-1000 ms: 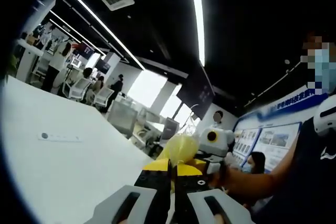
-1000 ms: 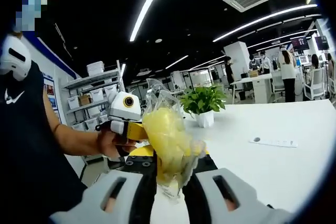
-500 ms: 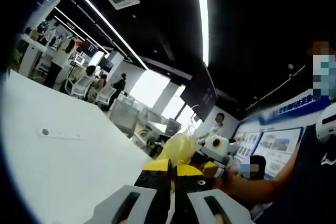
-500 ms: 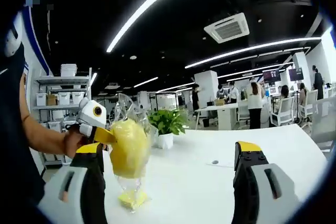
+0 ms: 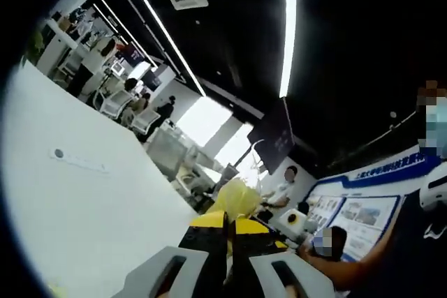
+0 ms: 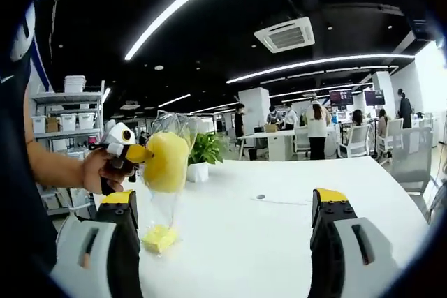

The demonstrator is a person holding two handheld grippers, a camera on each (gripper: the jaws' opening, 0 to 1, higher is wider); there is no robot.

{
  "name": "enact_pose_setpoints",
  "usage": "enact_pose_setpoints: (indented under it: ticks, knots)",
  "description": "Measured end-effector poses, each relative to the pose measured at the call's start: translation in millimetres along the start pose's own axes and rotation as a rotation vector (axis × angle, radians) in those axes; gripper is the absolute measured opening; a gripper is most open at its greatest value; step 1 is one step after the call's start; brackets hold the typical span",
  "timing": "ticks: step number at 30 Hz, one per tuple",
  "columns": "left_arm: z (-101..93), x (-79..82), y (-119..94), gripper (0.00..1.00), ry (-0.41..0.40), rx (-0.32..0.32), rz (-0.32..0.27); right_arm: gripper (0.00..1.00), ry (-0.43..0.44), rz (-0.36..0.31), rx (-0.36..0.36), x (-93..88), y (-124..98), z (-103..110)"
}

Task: Compare the silicone blocks by pressing each to a similar depth, holding the contact briefly, and releasing to observe deformation and rebound differences across the visible hardness samples.

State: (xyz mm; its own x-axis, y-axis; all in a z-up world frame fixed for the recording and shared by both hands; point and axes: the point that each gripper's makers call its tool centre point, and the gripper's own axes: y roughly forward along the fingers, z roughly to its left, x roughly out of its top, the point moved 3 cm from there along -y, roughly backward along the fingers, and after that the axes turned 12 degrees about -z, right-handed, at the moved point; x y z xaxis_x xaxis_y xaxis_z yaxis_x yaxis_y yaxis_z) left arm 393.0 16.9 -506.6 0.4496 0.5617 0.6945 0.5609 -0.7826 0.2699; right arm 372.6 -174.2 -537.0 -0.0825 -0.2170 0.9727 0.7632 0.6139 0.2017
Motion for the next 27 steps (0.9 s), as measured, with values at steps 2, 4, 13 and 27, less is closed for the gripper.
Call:
enact_pose_setpoints:
  ticks: [2, 4, 13, 27]
  knots:
    - [4.9, -3.5, 0, 0.0, -0.013, 0.017, 0.001, 0.97, -0.032, 0.023, -0.004, -7.3, -11, -2]
    - [10.7, -7.9, -1, 0.0, -0.037, 0.038, -0.004, 0.97, -0.053, 0.041, -0.021, -14.5, -24, -3]
    - [34.9, -35.7, -6, 0.0, -0.156, 0.129, -0.025, 0.97, -0.073, 0.103, -0.12, -42.2, -63, -15]
    - [75.9, -84.3, -13, 0.0, -0.263, 0.251, 0.007, 0.97, -0.089, 0.145, -0.157, -63.3, -90, -20]
